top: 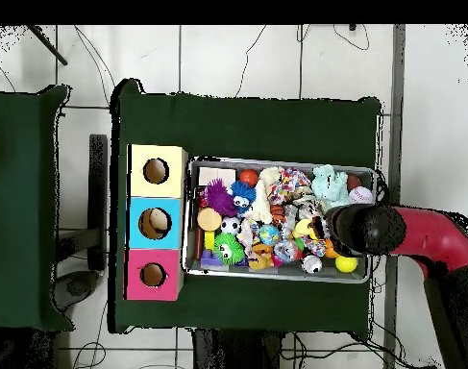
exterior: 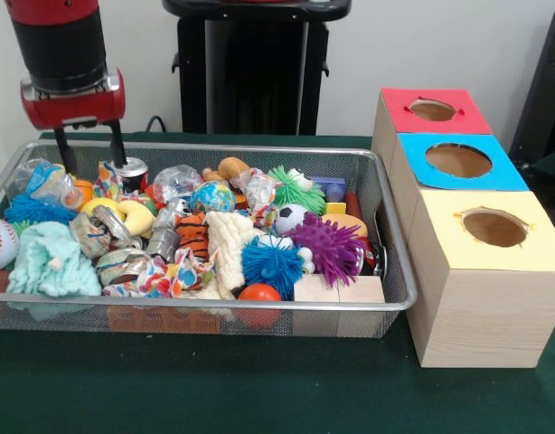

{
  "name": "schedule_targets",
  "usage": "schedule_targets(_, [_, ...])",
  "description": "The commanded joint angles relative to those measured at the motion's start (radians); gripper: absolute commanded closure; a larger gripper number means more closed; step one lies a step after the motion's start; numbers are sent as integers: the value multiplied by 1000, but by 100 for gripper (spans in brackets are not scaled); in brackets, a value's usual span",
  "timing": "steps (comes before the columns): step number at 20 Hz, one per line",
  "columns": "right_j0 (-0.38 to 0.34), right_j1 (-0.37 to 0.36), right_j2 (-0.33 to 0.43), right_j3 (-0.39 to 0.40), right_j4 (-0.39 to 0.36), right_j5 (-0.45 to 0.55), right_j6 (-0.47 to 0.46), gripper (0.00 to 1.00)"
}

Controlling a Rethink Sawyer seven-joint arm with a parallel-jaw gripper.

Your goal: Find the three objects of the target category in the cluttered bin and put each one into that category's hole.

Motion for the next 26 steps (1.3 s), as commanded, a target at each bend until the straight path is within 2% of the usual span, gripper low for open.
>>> schedule_targets(1, [-48, 80, 73, -3, -101, 12, -366, 0])
schedule_targets(8, [-140, -41, 130, 48, -85, 84, -435, 0])
schedule_targets(15, [-196, -115, 168, 61, -67, 128, -477, 0])
schedule_targets(18, [-205, -97, 166, 75, -85, 98, -463, 0])
schedule_targets(20, [-214, -82, 173, 88, -95, 27, -434, 0])
schedule_targets(26, [-208, -9, 141, 89, -128, 19, -440, 0])
